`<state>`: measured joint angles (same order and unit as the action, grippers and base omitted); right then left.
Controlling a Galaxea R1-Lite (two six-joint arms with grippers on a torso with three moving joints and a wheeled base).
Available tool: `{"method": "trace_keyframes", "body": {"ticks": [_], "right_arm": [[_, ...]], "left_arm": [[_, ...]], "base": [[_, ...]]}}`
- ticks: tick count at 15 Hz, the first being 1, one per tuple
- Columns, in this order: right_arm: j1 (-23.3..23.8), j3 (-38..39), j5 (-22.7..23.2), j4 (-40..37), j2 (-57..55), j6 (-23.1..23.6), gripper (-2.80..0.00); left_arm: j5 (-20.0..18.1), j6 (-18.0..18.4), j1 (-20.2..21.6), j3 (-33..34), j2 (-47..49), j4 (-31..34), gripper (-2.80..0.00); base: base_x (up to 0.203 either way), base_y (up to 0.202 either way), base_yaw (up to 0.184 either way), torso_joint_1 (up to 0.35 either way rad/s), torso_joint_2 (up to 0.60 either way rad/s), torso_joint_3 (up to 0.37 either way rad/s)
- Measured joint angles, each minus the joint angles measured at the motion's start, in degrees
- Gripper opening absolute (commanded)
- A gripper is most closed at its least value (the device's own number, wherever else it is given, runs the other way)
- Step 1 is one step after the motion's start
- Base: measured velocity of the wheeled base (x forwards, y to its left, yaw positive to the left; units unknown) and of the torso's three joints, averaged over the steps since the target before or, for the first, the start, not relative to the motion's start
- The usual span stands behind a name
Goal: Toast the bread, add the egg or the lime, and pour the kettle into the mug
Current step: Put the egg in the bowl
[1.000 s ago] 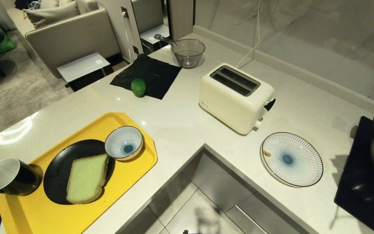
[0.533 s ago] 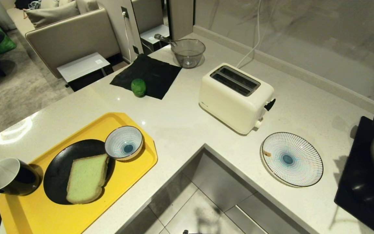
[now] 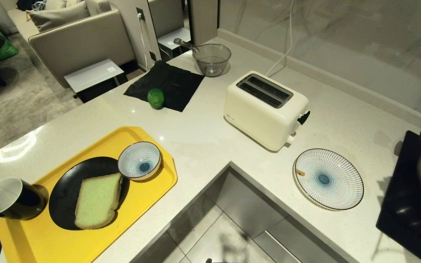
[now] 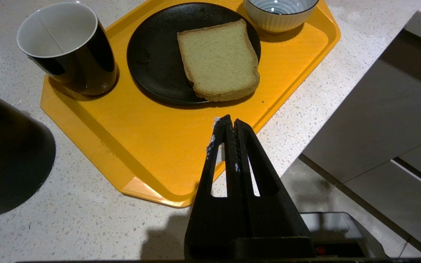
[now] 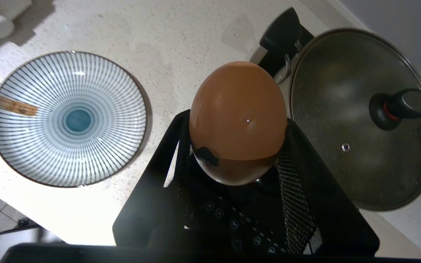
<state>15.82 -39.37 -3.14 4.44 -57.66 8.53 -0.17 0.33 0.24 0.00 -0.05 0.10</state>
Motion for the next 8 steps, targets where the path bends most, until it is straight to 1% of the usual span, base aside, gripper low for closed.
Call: {"method": "trace_keyframes", "body": {"ticks": [2, 8], "right_arm": [[-0.04, 0.57, -1.1, 0.07, 0.02, 0.05, -2.8], [-0.81, 0.79, -1.23, 0.09, -0.02, 0.06, -2.8]], "left_arm": [[0.01, 0.0, 0.0, 0.0, 0.0, 0.0, -2.8], [-0.01, 0.0, 0.0, 0.0, 0.0, 0.0, -2.8]], "base": [[0.0, 0.0, 0.0, 0.0, 0.0, 0.0], [0.0, 0.0, 0.0, 0.0, 0.0, 0.0]]}}
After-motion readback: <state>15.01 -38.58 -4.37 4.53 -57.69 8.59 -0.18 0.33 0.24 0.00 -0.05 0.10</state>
